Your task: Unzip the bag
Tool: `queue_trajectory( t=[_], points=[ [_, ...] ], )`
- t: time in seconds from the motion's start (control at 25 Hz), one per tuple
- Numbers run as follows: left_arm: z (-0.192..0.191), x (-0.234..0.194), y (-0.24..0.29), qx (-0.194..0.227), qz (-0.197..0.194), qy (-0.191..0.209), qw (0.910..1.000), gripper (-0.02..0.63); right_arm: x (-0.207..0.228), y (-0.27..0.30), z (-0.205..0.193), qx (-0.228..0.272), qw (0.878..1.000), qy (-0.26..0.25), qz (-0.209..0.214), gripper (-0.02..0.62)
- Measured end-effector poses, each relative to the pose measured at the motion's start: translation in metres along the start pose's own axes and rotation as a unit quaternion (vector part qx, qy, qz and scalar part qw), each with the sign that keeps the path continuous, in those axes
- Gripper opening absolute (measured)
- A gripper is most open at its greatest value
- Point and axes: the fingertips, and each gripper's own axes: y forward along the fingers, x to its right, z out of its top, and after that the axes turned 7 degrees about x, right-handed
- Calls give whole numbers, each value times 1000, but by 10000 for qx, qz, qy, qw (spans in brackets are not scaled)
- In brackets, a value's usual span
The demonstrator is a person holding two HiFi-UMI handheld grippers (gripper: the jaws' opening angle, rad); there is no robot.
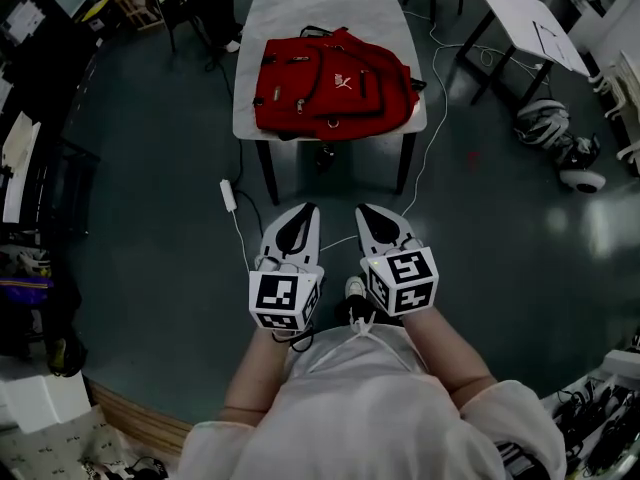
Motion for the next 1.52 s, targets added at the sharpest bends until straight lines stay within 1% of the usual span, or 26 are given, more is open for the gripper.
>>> queue_trajectory(
  t=[0.2,0.44,0.6,0.76,0.96,1.16,1.24,1.4,1.52],
  points=[
    [-10,-7,41,-110,120,-159,9997,29,37,31,0,-186,9998,-36,69,28],
    [-29,-31,71,-207,73,-513,9984,30,51,66,-14,-526,9985,-48,147,28],
    [-45,-55,96,-397,2,-526,9978,31,62,94,-22,-676,9977,50,51,28],
    [-60,-80,129,-549,-230,-591,9965,30,70,128,-28,-802,9967,108,-63,28],
    [-73,-106,167,-518,-641,-754,9937,29,80,172,-35,-947,9953,127,-156,28],
    [-106,-130,196,-717,-848,-754,9909,29,82,209,-69,-1233,9919,184,-247,28],
    [-123,-136,205,-816,-948,-730,9895,31,85,221,-86,-1345,9901,177,-364,29],
    [-156,-144,225,-916,-1226,-416,9873,29,93,247,-123,-1547,9863,263,-503,31],
    [-180,-153,235,-1098,-1176,-384,9862,23,98,266,-150,-1693,9836,323,-527,37]
  ],
)
